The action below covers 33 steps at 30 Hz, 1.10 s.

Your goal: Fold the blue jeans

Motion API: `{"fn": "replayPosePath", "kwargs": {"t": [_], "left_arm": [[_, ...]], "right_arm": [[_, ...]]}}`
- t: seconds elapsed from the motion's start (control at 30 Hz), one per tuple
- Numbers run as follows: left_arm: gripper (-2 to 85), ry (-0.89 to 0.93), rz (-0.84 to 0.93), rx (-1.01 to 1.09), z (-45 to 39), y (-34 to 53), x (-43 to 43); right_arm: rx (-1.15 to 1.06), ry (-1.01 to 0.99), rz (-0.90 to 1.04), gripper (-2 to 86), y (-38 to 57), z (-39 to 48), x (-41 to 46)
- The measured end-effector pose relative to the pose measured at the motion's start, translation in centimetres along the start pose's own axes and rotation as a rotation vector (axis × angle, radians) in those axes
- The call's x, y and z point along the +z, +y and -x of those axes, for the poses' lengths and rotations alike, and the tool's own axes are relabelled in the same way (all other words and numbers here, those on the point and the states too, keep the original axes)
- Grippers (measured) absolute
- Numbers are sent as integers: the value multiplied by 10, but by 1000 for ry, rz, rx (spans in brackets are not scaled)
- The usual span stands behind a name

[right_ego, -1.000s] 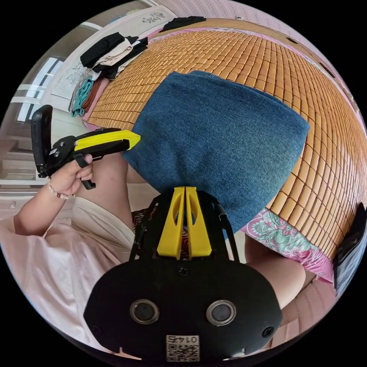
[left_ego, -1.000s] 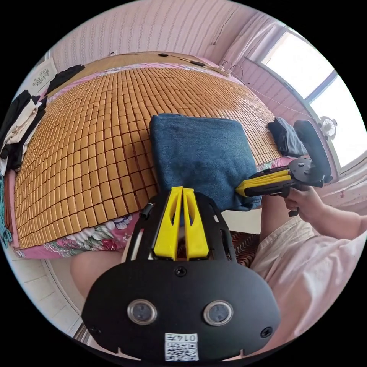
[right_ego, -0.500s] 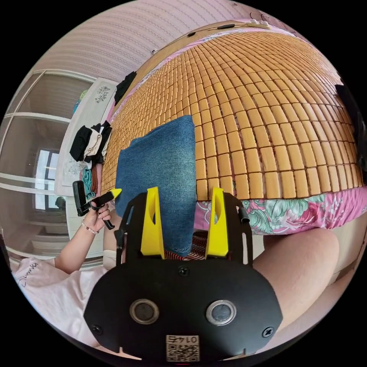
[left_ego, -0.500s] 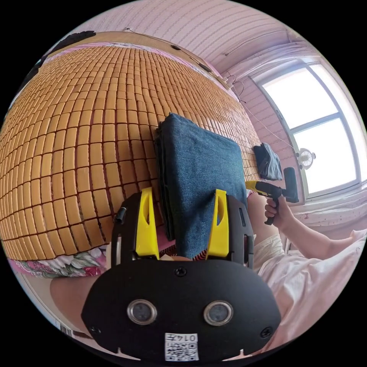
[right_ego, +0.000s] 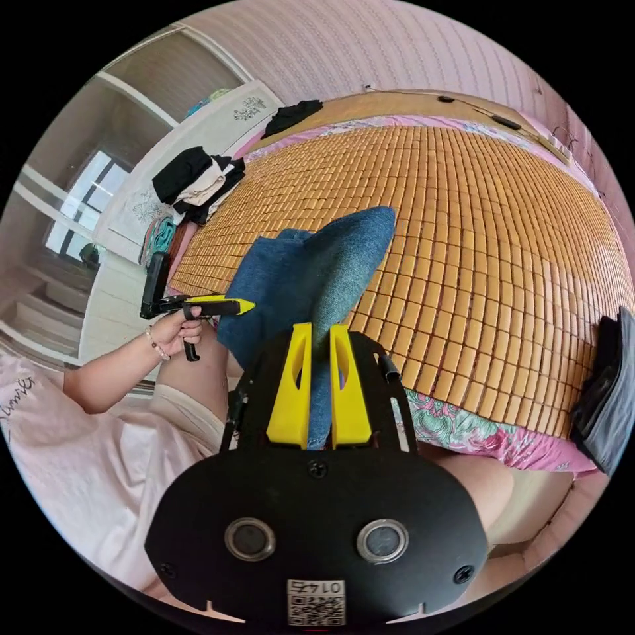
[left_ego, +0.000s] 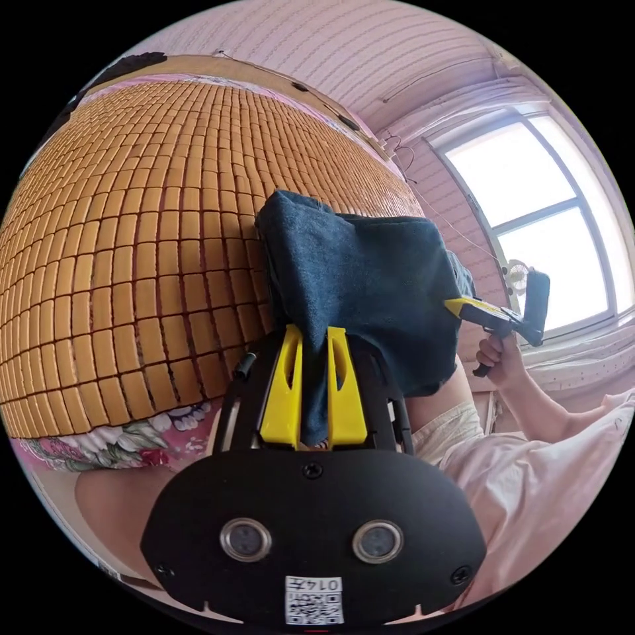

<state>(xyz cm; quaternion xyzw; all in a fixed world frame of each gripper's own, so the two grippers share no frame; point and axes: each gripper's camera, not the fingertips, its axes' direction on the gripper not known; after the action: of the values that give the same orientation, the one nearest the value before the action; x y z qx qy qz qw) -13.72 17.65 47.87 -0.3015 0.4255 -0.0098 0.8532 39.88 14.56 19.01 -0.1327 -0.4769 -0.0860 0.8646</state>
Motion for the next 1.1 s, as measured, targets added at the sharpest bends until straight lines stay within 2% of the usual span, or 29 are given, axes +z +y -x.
{"fn": "replayPosePath", "kwargs": {"t": [0.23, 0.4, 0.63, 0.7, 0.77, 0.83, 0.87, 0.9, 0.93, 1.0, 1.1], "left_arm": [[53, 54, -85, 17, -60, 14, 7], [52, 95, -106, 118, -153, -6, 39], [54, 270, -115, 376, -321, -51, 114], [62, 320, -112, 433, -389, -70, 149], [71, 305, -86, 443, -428, -85, 188], [78, 196, -59, 473, -456, -95, 234], [78, 85, -20, 516, -470, -99, 265], [75, -50, 74, 544, -480, -102, 295], [76, -92, 128, 556, -483, -104, 308], [73, -83, 206, 564, -487, -105, 322], [73, -43, 217, 587, -481, -98, 313]], "right_arm": [[-133, -29, -208, 32, 16, 29, -82], [-188, 54, -307, 30, 51, 6, -150], [-98, 282, -426, 34, 111, -98, -288], [-45, 387, -460, 38, 124, -127, -325], [100, 474, -424, 49, 133, -182, -353], [241, 538, -368, 55, 139, -232, -351], [357, 583, -335, 54, 147, -264, -339], [417, 589, -320, 47, 151, -279, -330], [558, 537, -265, 34, 161, -307, -307], [654, 405, -152, 17, 173, -333, -264], [642, 445, -270, 3, 189, -321, -232]]}}
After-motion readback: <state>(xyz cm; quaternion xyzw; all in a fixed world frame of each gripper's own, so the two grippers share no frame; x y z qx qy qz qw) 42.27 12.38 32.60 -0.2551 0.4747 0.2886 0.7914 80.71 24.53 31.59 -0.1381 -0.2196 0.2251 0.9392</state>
